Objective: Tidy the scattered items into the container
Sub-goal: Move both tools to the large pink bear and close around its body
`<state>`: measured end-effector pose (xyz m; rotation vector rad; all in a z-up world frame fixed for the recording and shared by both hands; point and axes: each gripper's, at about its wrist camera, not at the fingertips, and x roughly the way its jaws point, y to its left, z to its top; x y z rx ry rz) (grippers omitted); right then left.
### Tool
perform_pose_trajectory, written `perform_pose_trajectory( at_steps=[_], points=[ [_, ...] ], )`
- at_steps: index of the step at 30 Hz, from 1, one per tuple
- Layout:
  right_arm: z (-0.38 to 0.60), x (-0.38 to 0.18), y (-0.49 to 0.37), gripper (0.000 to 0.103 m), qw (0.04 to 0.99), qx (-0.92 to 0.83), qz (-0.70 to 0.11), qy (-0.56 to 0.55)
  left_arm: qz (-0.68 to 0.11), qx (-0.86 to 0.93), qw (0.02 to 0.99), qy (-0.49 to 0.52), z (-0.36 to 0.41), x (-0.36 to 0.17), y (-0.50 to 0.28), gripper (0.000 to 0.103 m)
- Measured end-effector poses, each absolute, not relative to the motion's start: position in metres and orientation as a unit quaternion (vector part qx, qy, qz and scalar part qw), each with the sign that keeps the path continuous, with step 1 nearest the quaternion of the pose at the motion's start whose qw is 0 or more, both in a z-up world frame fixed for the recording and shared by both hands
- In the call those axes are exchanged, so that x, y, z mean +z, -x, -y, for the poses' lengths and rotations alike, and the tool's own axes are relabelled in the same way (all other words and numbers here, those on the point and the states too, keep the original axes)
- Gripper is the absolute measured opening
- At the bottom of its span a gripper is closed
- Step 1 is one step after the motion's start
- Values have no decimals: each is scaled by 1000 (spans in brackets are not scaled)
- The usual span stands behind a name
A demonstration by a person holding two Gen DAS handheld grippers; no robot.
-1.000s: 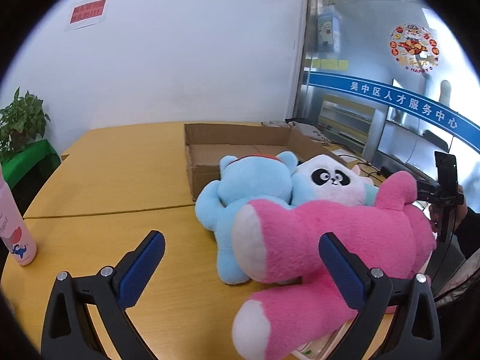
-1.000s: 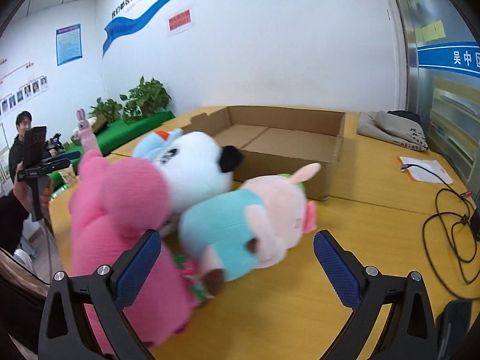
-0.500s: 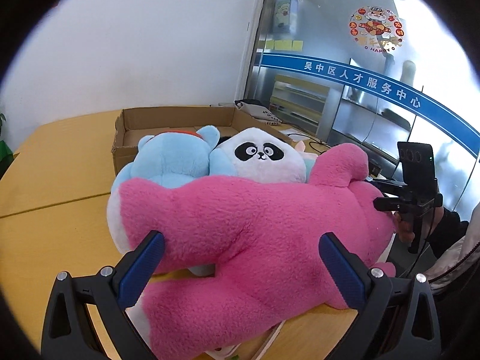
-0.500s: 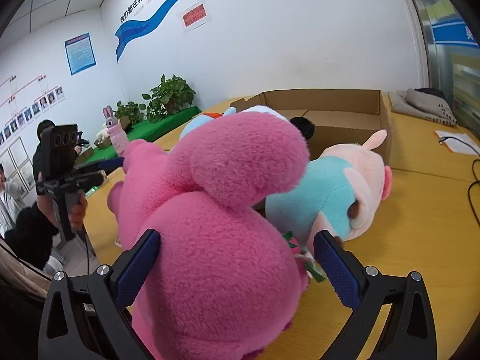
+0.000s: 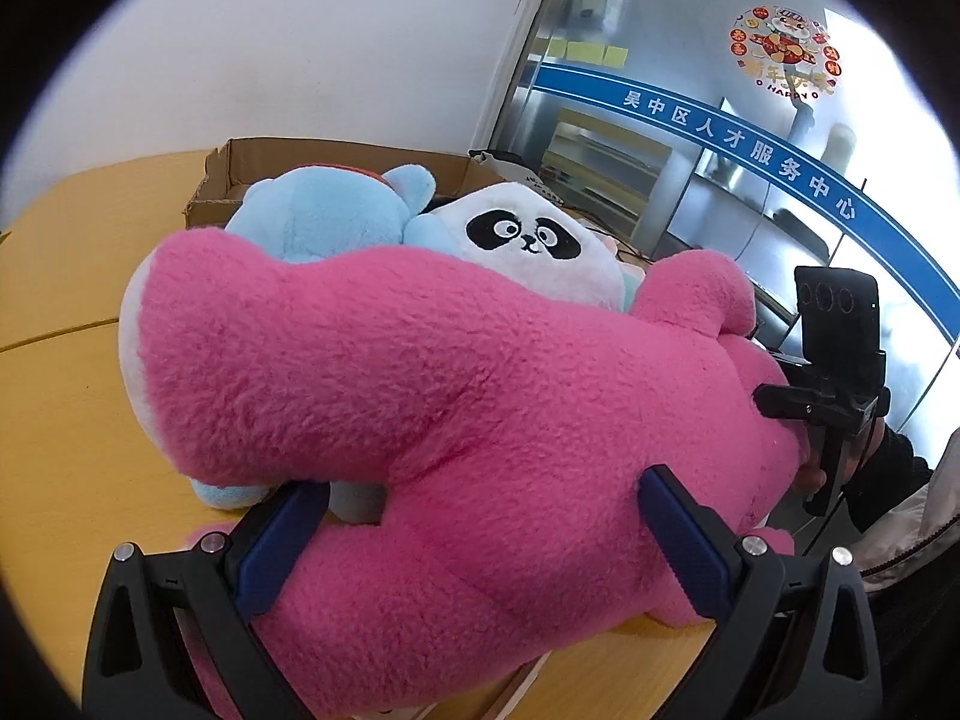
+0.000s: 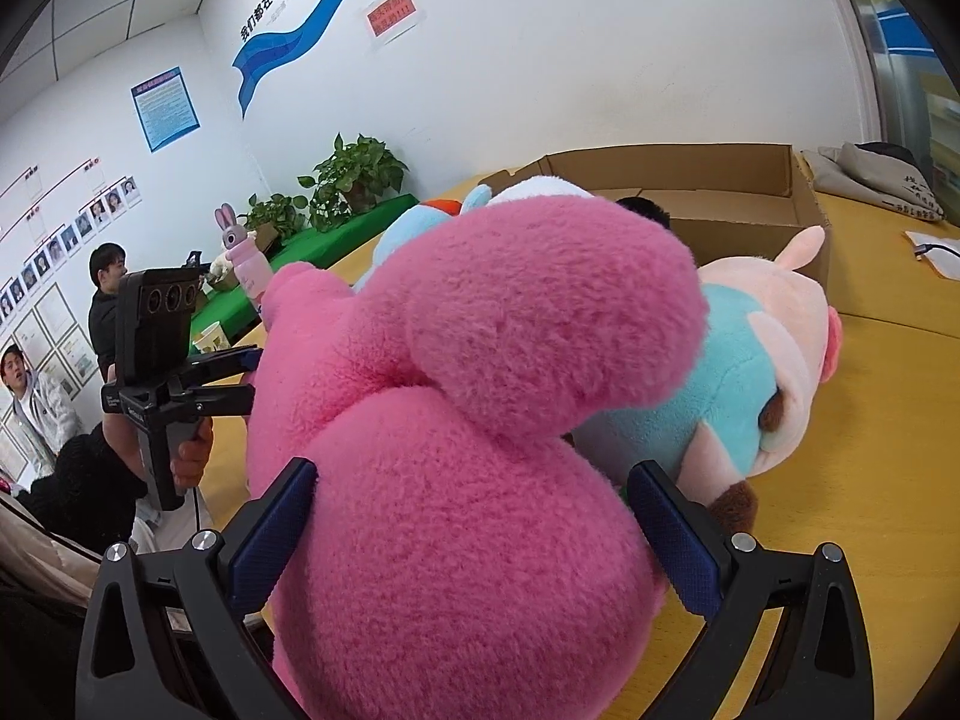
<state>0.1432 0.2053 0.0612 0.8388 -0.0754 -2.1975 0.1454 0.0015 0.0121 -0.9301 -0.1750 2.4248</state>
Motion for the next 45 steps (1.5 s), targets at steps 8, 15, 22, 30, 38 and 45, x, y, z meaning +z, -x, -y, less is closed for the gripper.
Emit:
perform_pose_trajectory(
  at_steps=[8, 15, 22, 30, 38, 45],
  points=[
    [-206, 56, -131, 103, 402, -846, 46, -346, 80, 892, 266, 357, 0, 8, -140, 103],
    [-205, 62, -139, 103, 399, -850, 23, -343, 82, 892, 267, 356, 0, 6, -142, 103],
    [-218, 77, -163, 103, 385, -860, -17, -334, 88, 887, 273, 363, 2, 5, -138, 103],
    [-245, 57, -184, 103, 346, -857, 6, -381, 87, 888, 270, 362, 1, 5, -139, 103],
    [-222, 50, -170, 103, 359, -846, 16, -393, 89, 887, 270, 363, 2, 3, -141, 102],
    [-223, 45, -166, 90, 365, -844, 35, -391, 91, 884, 282, 363, 1, 6, -144, 92]
  ],
)
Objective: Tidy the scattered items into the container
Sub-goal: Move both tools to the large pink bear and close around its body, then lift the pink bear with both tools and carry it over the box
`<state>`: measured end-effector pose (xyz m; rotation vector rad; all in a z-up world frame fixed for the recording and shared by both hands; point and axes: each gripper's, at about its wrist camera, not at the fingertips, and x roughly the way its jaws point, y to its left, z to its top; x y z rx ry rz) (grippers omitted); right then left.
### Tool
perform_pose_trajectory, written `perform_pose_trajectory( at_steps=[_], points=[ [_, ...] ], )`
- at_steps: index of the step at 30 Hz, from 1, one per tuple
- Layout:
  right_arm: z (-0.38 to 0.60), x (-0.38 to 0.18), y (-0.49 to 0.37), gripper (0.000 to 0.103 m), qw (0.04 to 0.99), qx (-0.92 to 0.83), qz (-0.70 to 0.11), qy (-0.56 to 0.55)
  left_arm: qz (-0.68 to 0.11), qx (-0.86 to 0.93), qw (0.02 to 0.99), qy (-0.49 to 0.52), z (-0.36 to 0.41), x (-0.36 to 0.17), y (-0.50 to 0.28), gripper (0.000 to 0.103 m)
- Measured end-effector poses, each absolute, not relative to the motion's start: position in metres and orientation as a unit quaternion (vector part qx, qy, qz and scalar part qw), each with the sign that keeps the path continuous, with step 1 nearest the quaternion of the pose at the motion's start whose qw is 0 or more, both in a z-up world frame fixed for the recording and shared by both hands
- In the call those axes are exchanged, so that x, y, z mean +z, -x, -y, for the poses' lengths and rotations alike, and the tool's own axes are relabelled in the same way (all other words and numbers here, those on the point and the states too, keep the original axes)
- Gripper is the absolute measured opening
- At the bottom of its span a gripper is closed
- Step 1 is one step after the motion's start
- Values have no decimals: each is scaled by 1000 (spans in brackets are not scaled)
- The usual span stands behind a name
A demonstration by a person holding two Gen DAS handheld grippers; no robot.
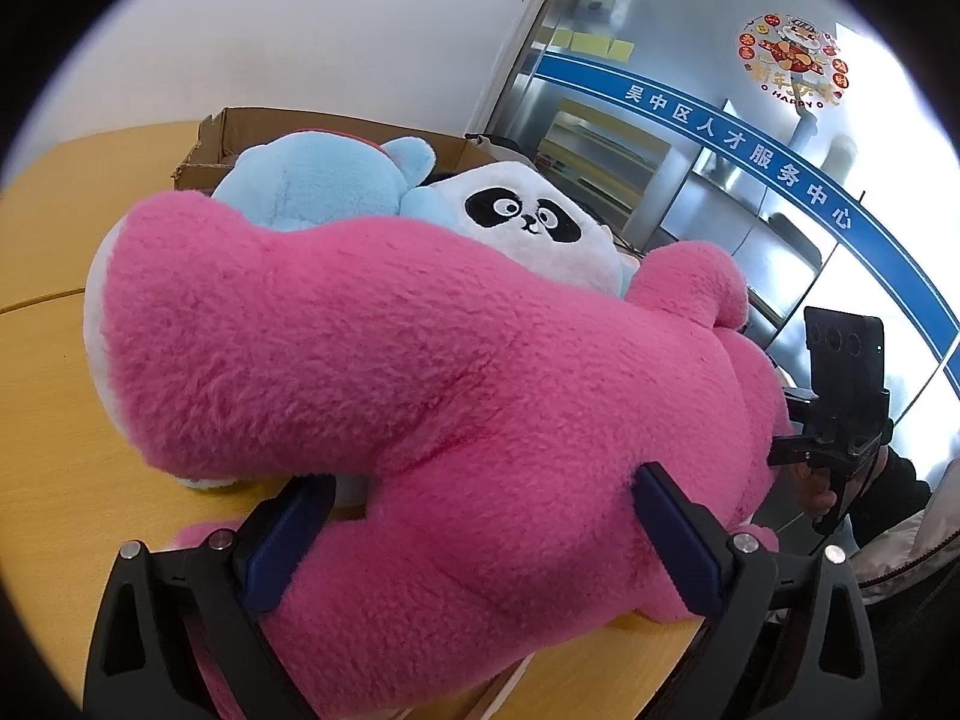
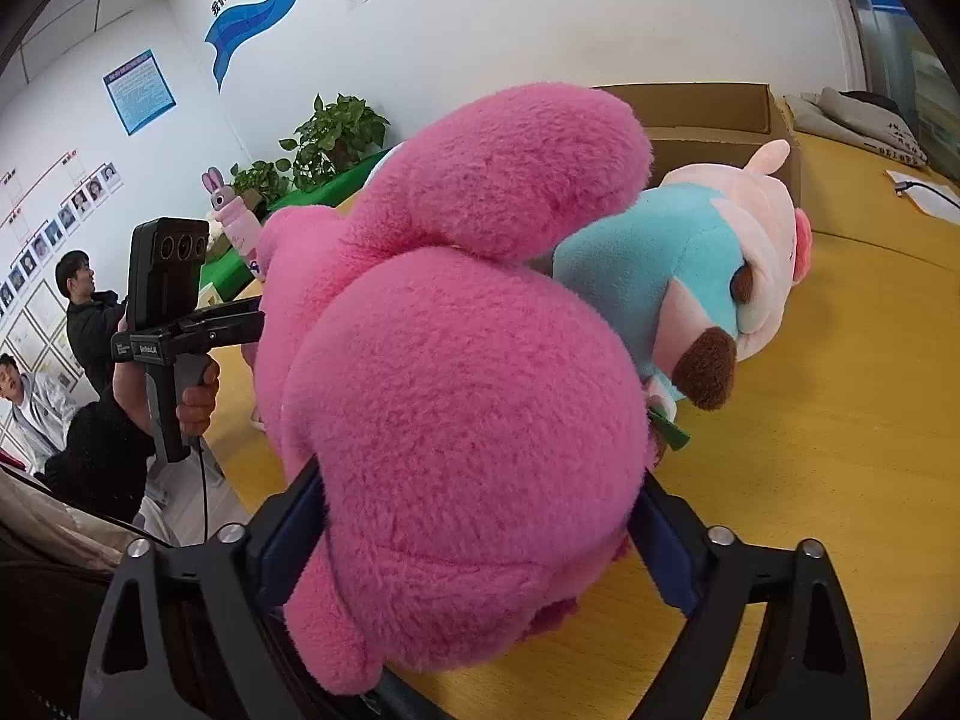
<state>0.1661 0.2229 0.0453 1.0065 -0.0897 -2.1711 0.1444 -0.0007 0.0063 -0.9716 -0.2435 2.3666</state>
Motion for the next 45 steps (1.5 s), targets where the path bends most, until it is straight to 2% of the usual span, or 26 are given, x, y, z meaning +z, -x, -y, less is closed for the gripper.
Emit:
perform_pose_trajectory(
  at_steps=[1, 3, 7, 9, 12, 25, 33, 39, 45],
  points=[
    [-223, 45, -166, 90, 365, -844, 35, -390, 92, 883, 285, 362, 1, 7, -145, 91],
    [-223, 46, -165, 88, 368, -844, 33, -389, 93, 881, 292, 360, -1, 8, -147, 81],
    [-223, 46, -160, 91, 369, -841, 35, -395, 93, 881, 291, 360, -2, 9, -149, 81],
    [-222, 45, -158, 99, 363, -842, 33, -396, 90, 881, 292, 362, -2, 10, -149, 83],
    [-225, 41, -158, 102, 360, -843, 42, -397, 87, 880, 292, 364, -3, 11, -148, 84],
    [-250, 41, -179, 103, 343, -856, 32, -386, 75, 889, 279, 356, 3, 18, -156, 85],
    [-279, 56, -196, 103, 300, -875, 28, -378, 63, 897, 268, 345, 5, 27, -170, 91],
    [-295, 61, -210, 103, 269, -884, 30, -381, 63, 891, 285, 349, 9, 27, -178, 91],
    [-281, 57, -195, 103, 277, -878, 42, -389, 57, 877, 314, 359, -6, 23, -165, 91]
  ],
)
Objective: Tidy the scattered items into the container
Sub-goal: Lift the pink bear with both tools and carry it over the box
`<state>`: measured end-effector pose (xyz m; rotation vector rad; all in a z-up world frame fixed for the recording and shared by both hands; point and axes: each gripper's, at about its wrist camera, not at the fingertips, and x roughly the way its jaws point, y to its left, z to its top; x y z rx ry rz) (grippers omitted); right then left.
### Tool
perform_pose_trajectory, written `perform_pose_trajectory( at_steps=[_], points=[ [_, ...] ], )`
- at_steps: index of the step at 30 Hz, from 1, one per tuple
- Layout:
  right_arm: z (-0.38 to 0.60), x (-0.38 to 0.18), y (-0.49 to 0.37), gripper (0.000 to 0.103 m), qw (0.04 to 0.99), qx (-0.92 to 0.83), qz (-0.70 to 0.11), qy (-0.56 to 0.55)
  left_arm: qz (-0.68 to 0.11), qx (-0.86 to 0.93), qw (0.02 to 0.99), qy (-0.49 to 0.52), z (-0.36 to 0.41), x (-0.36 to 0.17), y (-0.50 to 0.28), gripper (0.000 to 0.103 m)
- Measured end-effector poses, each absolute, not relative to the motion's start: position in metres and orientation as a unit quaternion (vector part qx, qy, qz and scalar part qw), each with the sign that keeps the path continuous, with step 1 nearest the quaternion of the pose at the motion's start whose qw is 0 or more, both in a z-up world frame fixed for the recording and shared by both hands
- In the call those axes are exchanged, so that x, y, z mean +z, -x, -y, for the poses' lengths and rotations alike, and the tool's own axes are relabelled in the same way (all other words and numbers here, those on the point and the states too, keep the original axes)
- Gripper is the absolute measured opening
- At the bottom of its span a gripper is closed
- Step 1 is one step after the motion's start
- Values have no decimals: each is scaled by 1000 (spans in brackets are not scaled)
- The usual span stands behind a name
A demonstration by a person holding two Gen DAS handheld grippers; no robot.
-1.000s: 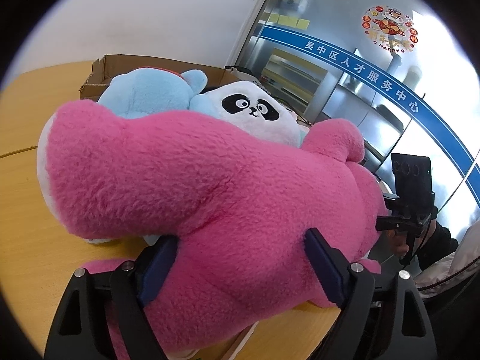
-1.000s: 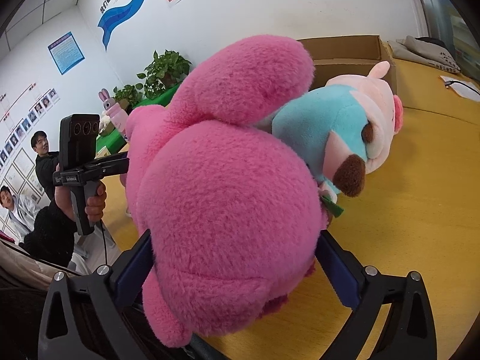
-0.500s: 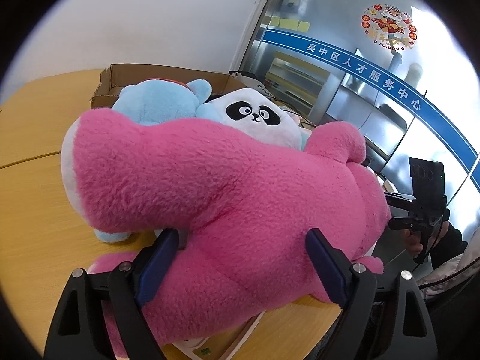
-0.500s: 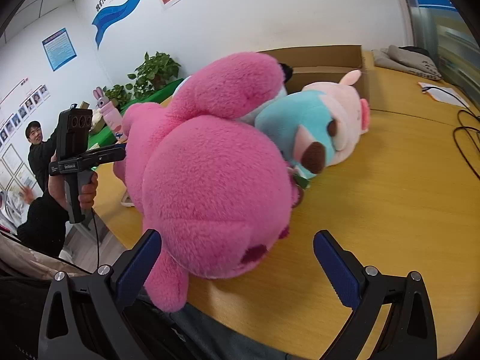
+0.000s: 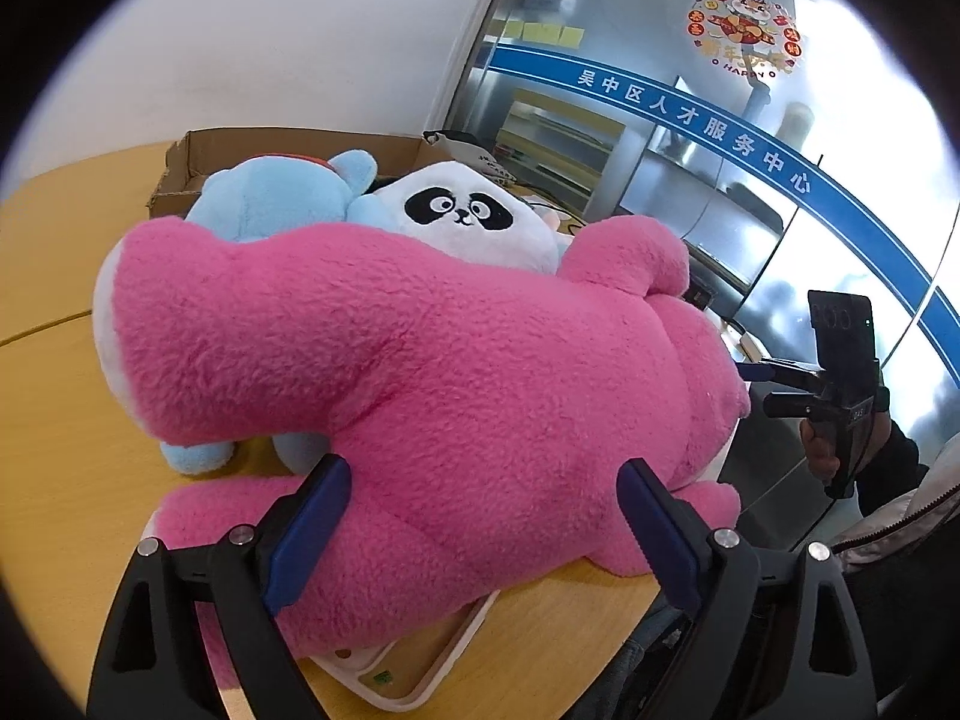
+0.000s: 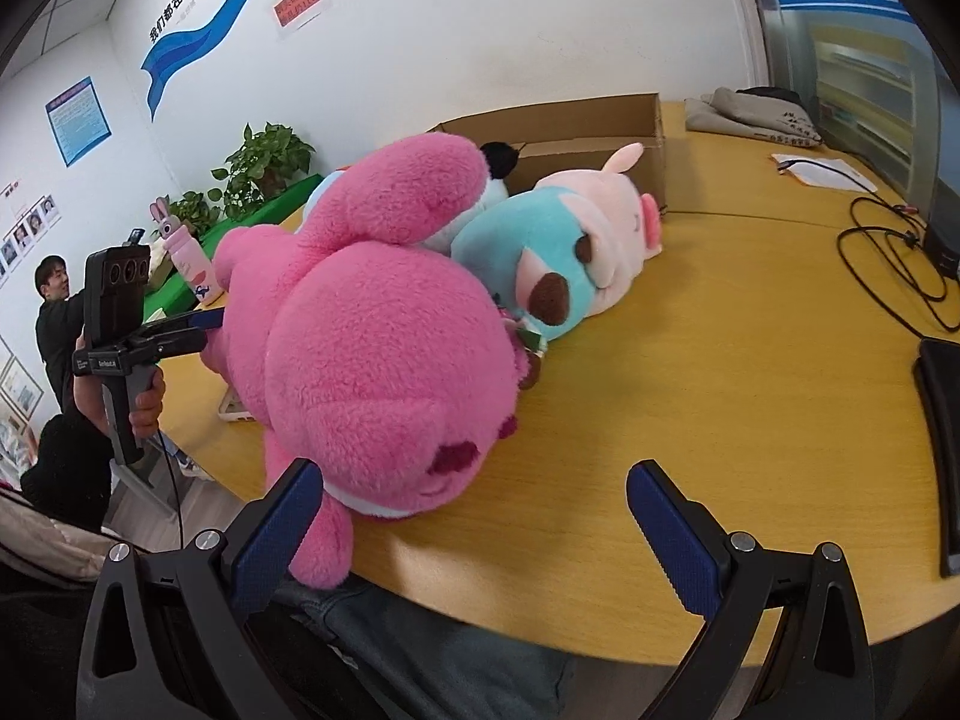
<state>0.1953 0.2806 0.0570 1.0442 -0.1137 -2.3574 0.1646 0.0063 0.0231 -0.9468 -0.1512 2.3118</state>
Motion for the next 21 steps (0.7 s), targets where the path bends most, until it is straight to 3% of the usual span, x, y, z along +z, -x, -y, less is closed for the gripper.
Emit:
perform_pose_trajectory(
  at_steps=[5, 10, 15, 21],
  points=[
    [-254, 43, -160, 103, 310, -859, 72, -401, 77, 865, 308, 390, -5, 16, -132, 91],
    [-243, 21, -138, 103, 349, -822, 141, -427, 76, 849, 334, 403, -10, 4, -122, 100],
    [-242, 36, -152, 76, 336, -845, 114, -399, 60, 849, 329, 410, -26, 10, -132, 95],
    [-243, 80, -170, 72, 346, -865, 93, -350, 104, 853, 307, 409, -19, 34, -151, 85]
  ],
)
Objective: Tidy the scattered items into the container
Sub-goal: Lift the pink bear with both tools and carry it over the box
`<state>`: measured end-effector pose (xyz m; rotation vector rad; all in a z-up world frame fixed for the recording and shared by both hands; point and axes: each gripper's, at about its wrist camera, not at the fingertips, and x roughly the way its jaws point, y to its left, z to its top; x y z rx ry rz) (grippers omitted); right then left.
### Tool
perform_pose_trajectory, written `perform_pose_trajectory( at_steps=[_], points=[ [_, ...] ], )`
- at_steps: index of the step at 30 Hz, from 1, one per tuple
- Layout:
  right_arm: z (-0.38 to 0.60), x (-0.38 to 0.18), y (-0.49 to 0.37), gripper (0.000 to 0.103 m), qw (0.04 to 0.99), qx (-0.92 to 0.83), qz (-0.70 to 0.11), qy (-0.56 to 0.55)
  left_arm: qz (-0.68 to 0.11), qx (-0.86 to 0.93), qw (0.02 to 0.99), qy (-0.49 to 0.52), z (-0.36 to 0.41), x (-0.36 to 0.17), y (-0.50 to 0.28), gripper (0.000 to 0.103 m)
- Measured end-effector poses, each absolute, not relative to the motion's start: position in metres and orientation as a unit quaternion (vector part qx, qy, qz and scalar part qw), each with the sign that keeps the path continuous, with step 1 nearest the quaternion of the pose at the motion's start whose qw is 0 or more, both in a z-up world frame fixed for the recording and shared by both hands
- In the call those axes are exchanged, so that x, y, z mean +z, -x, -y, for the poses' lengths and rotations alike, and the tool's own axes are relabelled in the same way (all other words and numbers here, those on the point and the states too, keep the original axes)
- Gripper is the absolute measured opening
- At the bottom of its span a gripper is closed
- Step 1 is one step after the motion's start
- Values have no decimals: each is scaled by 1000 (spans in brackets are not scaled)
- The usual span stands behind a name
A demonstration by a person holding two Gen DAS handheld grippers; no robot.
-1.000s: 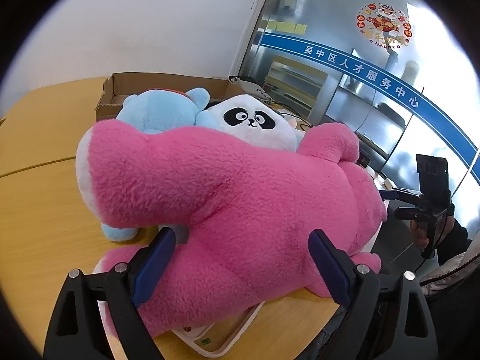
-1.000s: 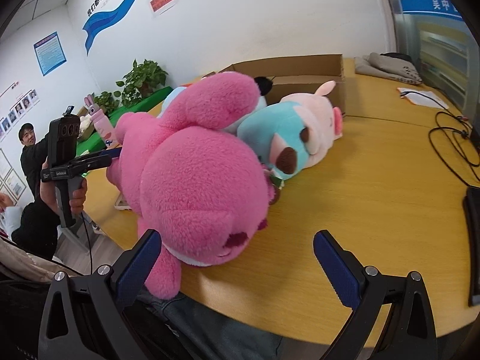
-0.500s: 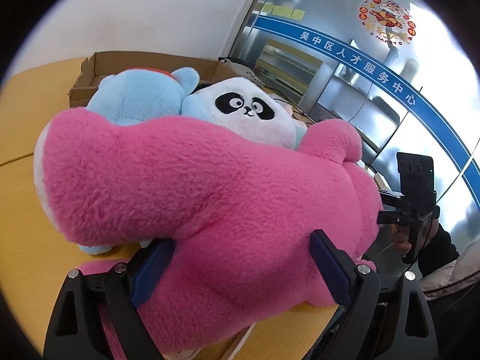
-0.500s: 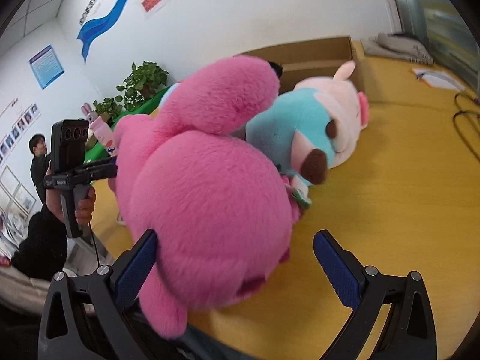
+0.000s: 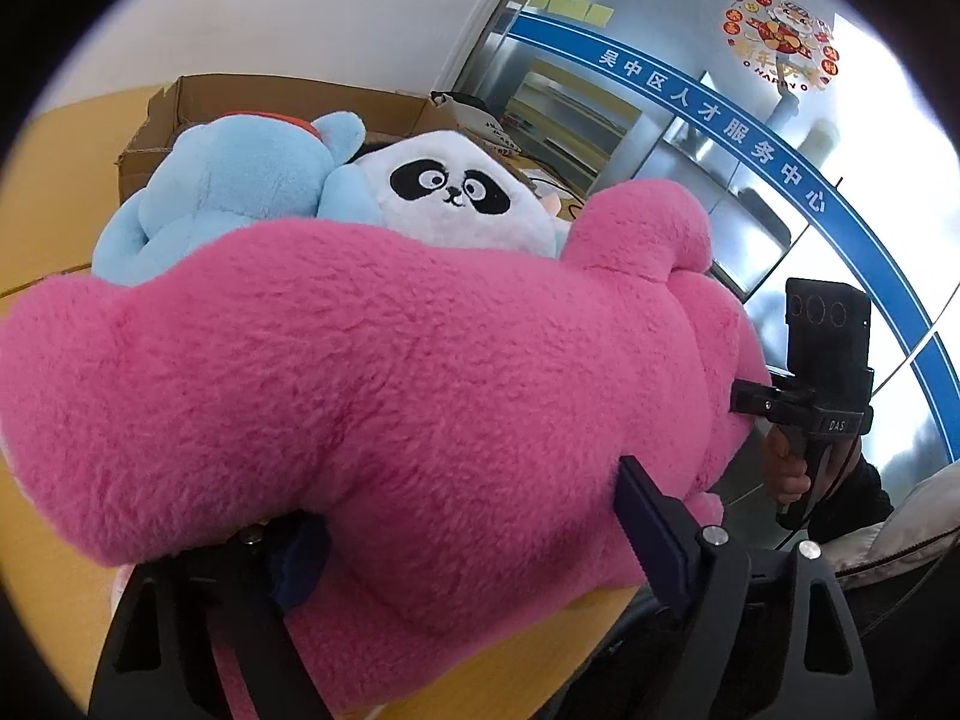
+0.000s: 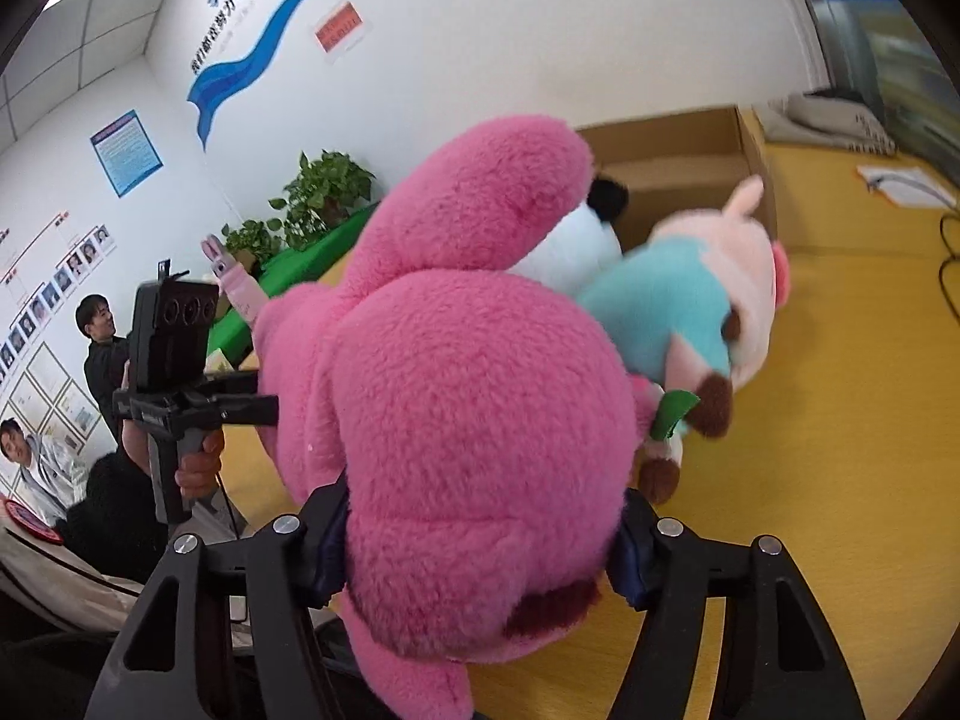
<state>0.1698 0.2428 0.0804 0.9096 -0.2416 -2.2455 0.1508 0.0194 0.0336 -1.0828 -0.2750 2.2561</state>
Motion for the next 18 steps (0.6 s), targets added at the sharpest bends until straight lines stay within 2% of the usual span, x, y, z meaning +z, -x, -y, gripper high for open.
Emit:
perform_pose_trajectory(
  at_steps=[7, 18],
  points=[
    [-238, 137, -155, 71, 365, -881, 73, -293, 94, 890, 277, 349, -12, 98, -149, 85],
    [-225, 213, -74, 72, 374, -894, 46, -241, 58, 921, 248, 296, -12, 174, -65, 85]
  ],
)
